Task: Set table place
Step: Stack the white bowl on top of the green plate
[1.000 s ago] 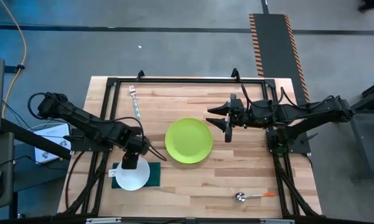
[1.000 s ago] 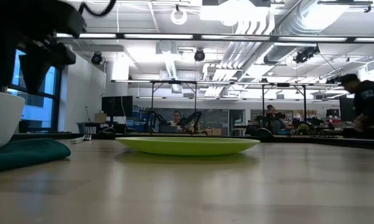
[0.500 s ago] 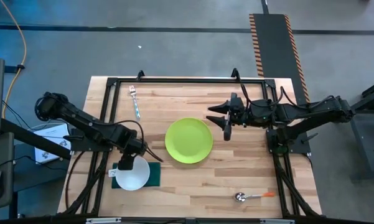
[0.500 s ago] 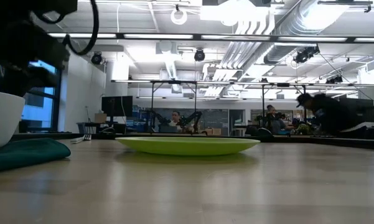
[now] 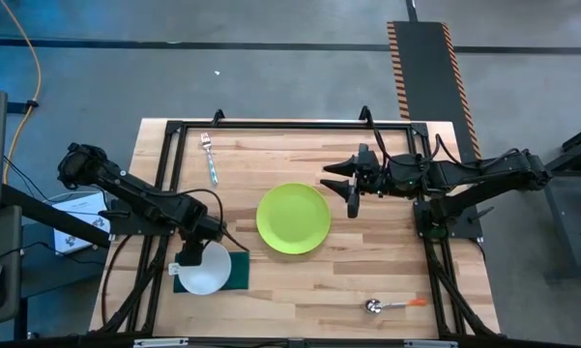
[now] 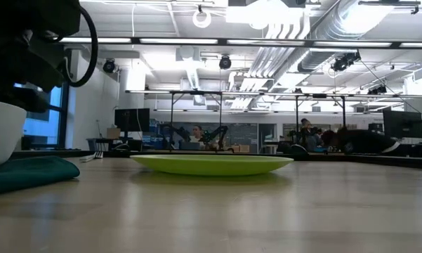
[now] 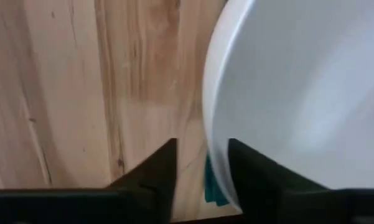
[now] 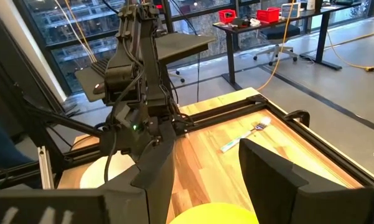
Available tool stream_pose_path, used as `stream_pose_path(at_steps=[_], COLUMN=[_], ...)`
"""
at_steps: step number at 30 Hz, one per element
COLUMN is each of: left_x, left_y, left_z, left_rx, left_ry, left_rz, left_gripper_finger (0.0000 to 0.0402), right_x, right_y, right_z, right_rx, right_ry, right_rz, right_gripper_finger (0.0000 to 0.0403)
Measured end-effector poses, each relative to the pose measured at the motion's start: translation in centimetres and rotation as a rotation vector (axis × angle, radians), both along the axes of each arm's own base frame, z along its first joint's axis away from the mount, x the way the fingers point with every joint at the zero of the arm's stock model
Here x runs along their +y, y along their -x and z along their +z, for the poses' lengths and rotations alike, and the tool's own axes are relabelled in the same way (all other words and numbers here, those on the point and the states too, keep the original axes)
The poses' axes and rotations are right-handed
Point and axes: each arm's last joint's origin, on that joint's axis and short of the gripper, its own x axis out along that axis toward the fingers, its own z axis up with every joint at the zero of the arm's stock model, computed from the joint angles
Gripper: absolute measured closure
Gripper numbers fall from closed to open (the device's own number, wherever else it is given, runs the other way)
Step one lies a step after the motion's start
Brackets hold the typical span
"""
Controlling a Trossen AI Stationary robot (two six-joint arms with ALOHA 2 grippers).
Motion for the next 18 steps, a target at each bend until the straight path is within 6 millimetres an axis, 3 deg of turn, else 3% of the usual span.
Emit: stream_pose_path(at_steps=[3,5,12,18], left_x=[-0.1,-0.3,-0.3,-0.3], left_y=[0.0,0.0,0.3,-0.1], left_z=[0.0,0.1,1.4,6.1], left_rx=[0.011,0.021,-0.042,-0.267], left_ry=[0.052,0.097,0.145,0.167], left_rz=[-0.002,-0.003,-0.017,-0.060], left_gripper_finger=[0.0366,0.0391,0.0398,0.0399], right_x=[0.0,-0.1,-0.6,-0.6], right_y=[0.0,0.0,-0.1,-0.1], right_z=[0.0,0.0,0.0,0.0], right_rx=[0.000,0.000,-0.001,-0.001], right_ry=[0.000,0.000,-0.003,-0.004], right_rz=[0.000,-0.005,-0.025,-0.021], right_gripper_finger=[0.0233,0.0233,0.0233,0.0233])
